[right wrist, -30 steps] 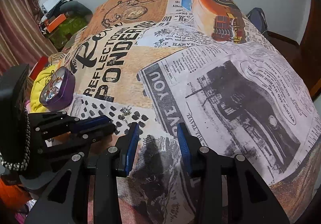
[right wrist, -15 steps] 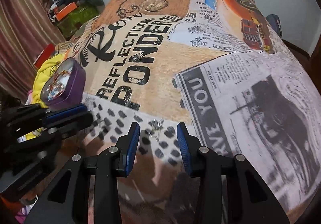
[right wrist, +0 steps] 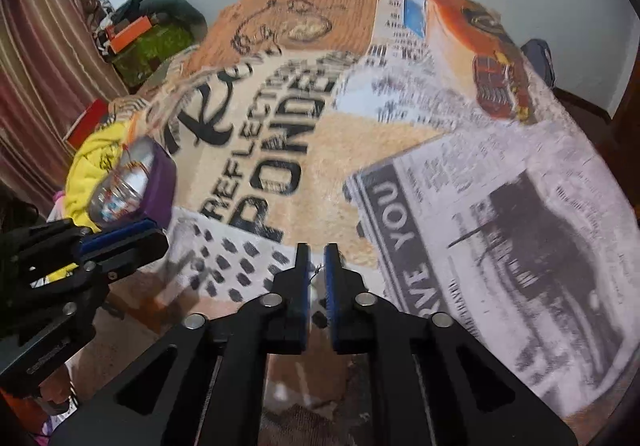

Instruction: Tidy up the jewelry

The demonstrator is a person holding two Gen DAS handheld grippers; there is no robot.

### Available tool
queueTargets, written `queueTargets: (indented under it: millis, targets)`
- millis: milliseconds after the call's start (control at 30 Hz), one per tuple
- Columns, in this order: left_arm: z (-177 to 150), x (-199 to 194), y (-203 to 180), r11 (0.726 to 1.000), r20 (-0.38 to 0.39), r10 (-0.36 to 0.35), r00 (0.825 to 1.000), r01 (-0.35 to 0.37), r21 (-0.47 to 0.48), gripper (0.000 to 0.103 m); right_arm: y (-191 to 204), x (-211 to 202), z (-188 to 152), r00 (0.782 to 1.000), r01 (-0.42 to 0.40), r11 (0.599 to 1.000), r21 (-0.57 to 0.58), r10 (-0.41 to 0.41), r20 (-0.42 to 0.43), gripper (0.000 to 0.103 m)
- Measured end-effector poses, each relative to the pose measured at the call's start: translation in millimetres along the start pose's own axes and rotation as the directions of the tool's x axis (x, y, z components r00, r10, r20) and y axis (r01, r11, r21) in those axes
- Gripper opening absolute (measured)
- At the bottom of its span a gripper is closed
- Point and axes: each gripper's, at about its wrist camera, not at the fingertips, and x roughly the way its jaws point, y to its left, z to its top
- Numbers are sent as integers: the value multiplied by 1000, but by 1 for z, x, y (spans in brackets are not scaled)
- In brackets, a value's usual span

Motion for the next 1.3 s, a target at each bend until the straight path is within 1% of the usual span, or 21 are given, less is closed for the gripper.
queueTargets:
  millis: [200,300,367,500,600,733,800,900,1033,1100,1133,1167,1300]
  targets:
    - [9,-34,9,999,72,29,997,-28,-17,9,8,-44,17,994,13,1000,-18,-11,113,6]
    - [11,-49,14,999,103,44,994,-42,-24,9,11,-56,21,990,23,1000,-17,-20,140,6]
    - [9,-58,18,998,117,52,992,-49,-30,9,13,-56,18,992,28,999,-30,-24,122,6]
    - [5,-66,26,998,125,62,990,-57,-38,9,15,-35,6,997,61,997,-42,-59,48,9]
    - [-1,-69,33,997,120,69,990,-64,-47,9,10,-13,-4,995,93,995,-36,-94,-26,18]
    - [-7,-68,43,995,113,79,990,-72,-63,9,-3,15,-14,990,115,993,4,-114,-87,19]
    - [-10,-67,48,994,108,84,991,-76,-74,9,-9,24,-14,987,128,991,23,-126,-98,19]
    - [-12,-64,54,993,103,91,990,-83,-83,9,-14,31,-13,988,120,992,43,-115,-99,19]
    - [-14,-58,59,992,95,92,991,-83,-94,9,-8,40,-14,986,116,993,7,-114,-121,19]
    - [-14,-55,60,992,93,90,992,-81,-97,9,-2,40,-17,985,139,990,-28,-141,-97,19]
    - [-14,-53,60,992,91,87,992,-78,-99,9,-1,40,-18,986,138,990,-32,-140,-91,17]
    - [-15,-53,60,992,91,86,992,-77,-99,9,-1,40,-18,987,132,991,-31,-134,-88,11]
    - [-15,-53,58,993,96,80,992,-71,-98,9,1,40,-19,987,137,989,-47,-140,-77,9]
